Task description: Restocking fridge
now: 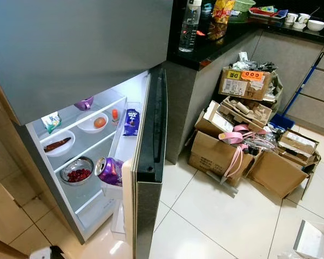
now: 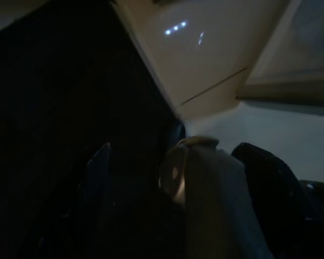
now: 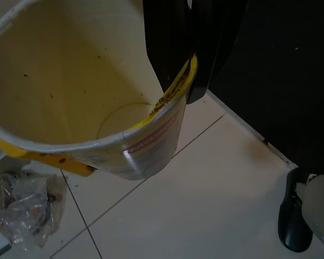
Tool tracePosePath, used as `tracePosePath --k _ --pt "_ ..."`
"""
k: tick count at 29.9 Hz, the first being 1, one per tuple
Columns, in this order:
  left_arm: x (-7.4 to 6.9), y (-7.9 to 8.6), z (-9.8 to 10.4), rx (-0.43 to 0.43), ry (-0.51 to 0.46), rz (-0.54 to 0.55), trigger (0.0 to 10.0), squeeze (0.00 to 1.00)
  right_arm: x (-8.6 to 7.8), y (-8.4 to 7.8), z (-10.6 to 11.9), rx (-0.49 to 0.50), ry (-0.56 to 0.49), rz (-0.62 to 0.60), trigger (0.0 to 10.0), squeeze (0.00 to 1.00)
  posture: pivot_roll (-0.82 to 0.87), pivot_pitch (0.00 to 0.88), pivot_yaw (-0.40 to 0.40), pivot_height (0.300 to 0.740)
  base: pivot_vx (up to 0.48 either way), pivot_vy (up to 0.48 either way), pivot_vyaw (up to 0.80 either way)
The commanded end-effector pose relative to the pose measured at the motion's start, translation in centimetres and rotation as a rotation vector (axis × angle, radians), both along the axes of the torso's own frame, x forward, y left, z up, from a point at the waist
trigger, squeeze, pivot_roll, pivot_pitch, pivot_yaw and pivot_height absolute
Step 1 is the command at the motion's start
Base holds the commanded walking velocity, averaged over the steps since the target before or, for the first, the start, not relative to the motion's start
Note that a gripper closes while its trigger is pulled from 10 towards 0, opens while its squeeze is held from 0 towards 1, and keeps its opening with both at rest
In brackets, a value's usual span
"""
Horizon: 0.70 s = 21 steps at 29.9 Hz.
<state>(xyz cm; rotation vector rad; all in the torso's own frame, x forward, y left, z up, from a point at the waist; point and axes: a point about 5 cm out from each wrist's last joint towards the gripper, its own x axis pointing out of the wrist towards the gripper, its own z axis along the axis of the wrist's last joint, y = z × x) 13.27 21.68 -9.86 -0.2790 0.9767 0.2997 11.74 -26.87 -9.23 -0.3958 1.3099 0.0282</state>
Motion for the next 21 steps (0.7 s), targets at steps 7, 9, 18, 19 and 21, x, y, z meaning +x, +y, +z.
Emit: tracePosePath --k 7,9,18,19,21 --pt "0.05 -0.57 -0.07 -0.051 -0.012 -0.015 10.0 0.0 -0.37 -0.12 -0.07 -0.004 0.015 0.0 10.0 0.0 -0.07 0.0 -0.053 0.74 0.0 0.0 -0.22" --pt "0.19 -0.63 -0.03 -0.052 -0.015 -0.02 10.0 0.0 -0.37 -0.16 -0.06 -0.004 0.012 -0.002 10.0 0.0 -0.07 0.0 -0.053 0.74 0.0 0.0 0.0" --pt "0.45 -1.02 0.01 -0.085 -0.025 -0.037 10.0 0.0 -0.33 -0.15 -0.04 0.0 0.008 -0.003 10.0 0.0 -0.08 0.0 -0.052 0.74 0.0 -0.085 0.0" --pt "0.45 -1.02 0.01 -0.085 -0.025 -0.037 10.0 0.0 -0.33 -0.15 -0.04 0.0 0.008 -0.003 10.0 0.0 -0.08 0.0 -0.052 0.74 0.0 -0.39 0.0" --pt "0.33 -1.05 -0.04 -0.084 -0.02 -0.041 10.0 0.0 -0.29 -0.1 -0.05 0.002 0.008 -0.002 10.0 0.0 -0.08 0.0 -0.052 0.74 0.0 -0.394 0.0"
